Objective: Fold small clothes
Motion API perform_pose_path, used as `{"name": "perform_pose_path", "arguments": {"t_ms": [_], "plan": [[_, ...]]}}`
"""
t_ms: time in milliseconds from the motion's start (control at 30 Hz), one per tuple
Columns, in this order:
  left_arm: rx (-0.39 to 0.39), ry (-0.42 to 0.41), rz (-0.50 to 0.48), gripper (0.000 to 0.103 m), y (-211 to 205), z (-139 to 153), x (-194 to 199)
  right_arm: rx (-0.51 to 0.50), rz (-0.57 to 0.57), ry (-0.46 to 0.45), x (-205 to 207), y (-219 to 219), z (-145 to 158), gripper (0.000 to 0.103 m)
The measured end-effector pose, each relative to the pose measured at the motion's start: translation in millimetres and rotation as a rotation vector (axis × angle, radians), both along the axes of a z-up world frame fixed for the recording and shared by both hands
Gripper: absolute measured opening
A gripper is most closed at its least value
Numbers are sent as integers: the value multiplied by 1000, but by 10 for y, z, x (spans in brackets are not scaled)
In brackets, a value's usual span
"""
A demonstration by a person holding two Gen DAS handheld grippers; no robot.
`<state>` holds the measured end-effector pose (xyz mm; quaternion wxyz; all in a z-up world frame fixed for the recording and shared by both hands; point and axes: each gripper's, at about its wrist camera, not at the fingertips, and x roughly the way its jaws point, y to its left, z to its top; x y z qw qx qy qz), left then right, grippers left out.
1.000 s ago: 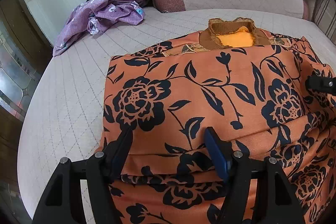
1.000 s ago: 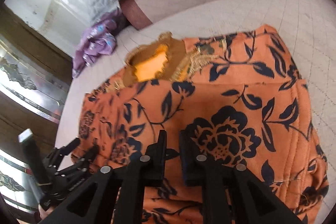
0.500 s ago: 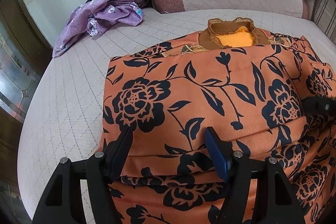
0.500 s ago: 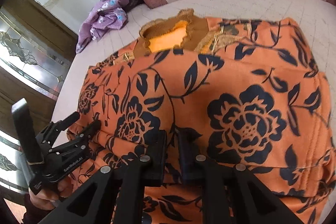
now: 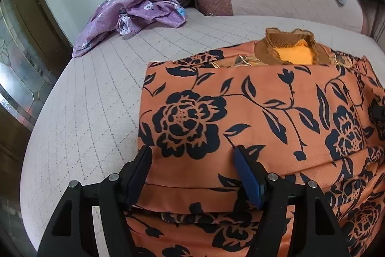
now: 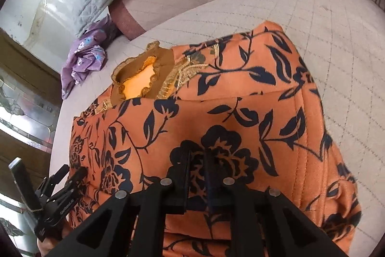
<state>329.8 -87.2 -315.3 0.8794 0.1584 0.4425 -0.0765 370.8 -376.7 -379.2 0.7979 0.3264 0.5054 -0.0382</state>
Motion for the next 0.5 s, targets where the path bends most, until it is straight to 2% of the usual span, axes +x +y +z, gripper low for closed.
{"name": "perform_pose_path", "arguments": {"t_ms": [167, 300, 400, 500], "plan": [[2, -40, 66, 71, 174, 51, 126, -32, -122, -38, -107, -265, 111, 15], [23, -36, 108, 71, 259, 9, 236, -29, -227, 19, -170, -521, 6, 12], [46, -52, 94, 71, 215, -14, 226, 24, -245, 38, -158, -581, -98, 13], [56, -65, 69, 71, 161, 2, 188, 3, -223, 18, -134, -566, -46, 14]]}}
